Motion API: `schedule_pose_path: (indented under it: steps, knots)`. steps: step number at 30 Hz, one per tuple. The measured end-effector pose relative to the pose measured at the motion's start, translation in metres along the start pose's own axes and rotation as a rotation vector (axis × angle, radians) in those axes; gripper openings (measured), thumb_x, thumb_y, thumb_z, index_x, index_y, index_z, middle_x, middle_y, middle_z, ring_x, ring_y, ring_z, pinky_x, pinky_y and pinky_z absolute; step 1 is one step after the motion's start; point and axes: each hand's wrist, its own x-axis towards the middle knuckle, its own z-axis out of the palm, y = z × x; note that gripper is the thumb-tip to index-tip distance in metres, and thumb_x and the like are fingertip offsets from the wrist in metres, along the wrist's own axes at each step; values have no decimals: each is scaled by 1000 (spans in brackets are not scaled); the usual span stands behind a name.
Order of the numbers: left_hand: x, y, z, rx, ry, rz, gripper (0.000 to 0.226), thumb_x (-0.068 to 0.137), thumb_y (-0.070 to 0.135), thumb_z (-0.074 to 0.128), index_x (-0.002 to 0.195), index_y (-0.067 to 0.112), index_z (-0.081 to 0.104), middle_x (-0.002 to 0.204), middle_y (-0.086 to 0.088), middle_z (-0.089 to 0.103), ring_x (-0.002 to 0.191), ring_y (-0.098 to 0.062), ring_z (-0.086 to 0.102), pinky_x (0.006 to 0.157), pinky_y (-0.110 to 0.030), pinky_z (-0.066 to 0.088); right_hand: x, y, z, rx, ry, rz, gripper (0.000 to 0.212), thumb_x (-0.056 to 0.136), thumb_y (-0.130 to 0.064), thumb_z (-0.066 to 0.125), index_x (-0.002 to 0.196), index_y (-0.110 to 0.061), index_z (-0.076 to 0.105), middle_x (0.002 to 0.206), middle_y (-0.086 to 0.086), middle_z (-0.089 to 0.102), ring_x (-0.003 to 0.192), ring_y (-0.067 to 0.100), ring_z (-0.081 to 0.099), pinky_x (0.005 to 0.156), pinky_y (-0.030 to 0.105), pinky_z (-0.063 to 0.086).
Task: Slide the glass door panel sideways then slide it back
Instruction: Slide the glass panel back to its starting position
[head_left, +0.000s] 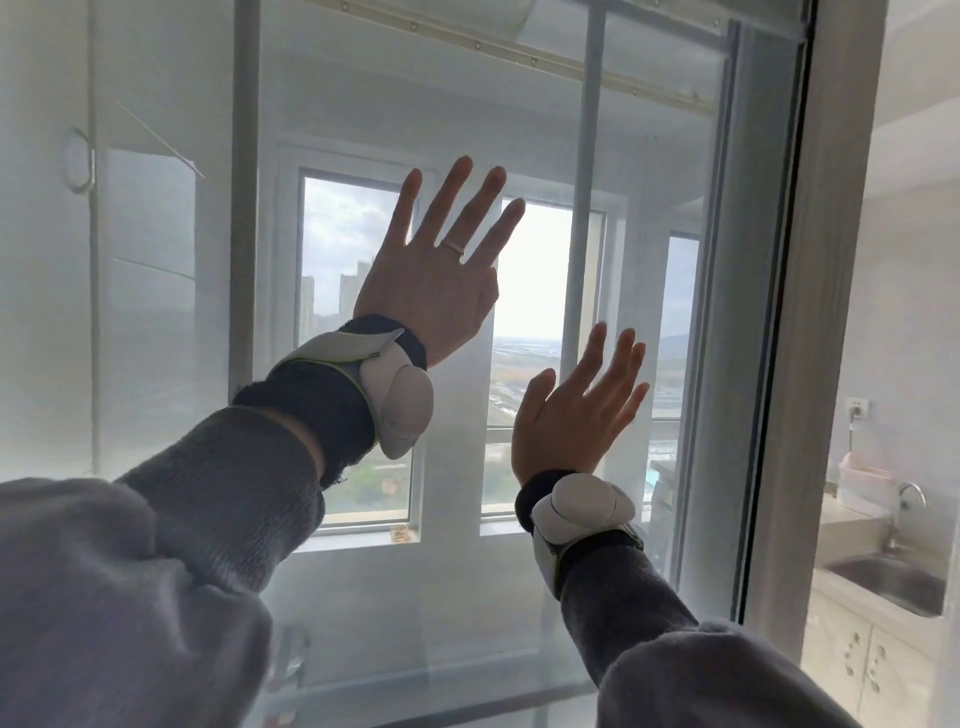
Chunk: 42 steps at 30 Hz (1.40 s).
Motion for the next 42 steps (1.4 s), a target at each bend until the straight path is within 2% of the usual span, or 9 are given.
schedule_pose_path:
  steps: [9, 18, 23, 32, 42]
  knots:
    - [15, 25, 10, 3, 39, 10, 58, 99, 35, 14, 153, 22, 0, 162, -7, -5, 148, -31, -6, 118, -56, 1, 14, 27, -1, 20, -8, 0, 72, 94, -51, 1, 141, -9, 37, 151, 17, 32, 141, 36, 26, 110, 63, 23]
    - [29, 53, 19, 0, 65, 14, 58, 99, 35, 17, 153, 21, 1, 162, -7, -2, 148, -31, -4, 119, -55, -1, 27, 58, -1, 14, 0, -5, 70, 94, -50, 3, 142, -10, 35, 152, 17, 30, 142, 35, 24, 110, 63, 23]
    - [38, 68, 21, -7, 68, 19, 58, 98, 35, 15, 153, 21, 2, 162, -7, -2, 149, -31, -3, 119, -55, -1, 35, 75, 0, 11, 7, -11, 57, 92, -35, 22, 141, -9, 36, 151, 19, 31, 141, 36, 26, 111, 62, 23]
    - [52, 95, 25, -5, 63, 20, 59, 99, 36, 18, 153, 20, 0, 162, -8, -5, 148, -31, -6, 117, -54, -4, 50, 99, -6, -8, 4, -25, 58, 92, -33, 23, 141, -7, 36, 150, 20, 33, 140, 36, 26, 113, 58, 20]
    - [67, 120, 36, -46, 111, 34, 59, 99, 34, 26, 152, 19, 7, 162, -8, 2, 148, -32, -1, 117, -56, -1, 63, 126, -8, -7, -4, -14, 58, 91, -32, 22, 141, -7, 36, 151, 19, 30, 141, 35, 24, 115, 55, 17]
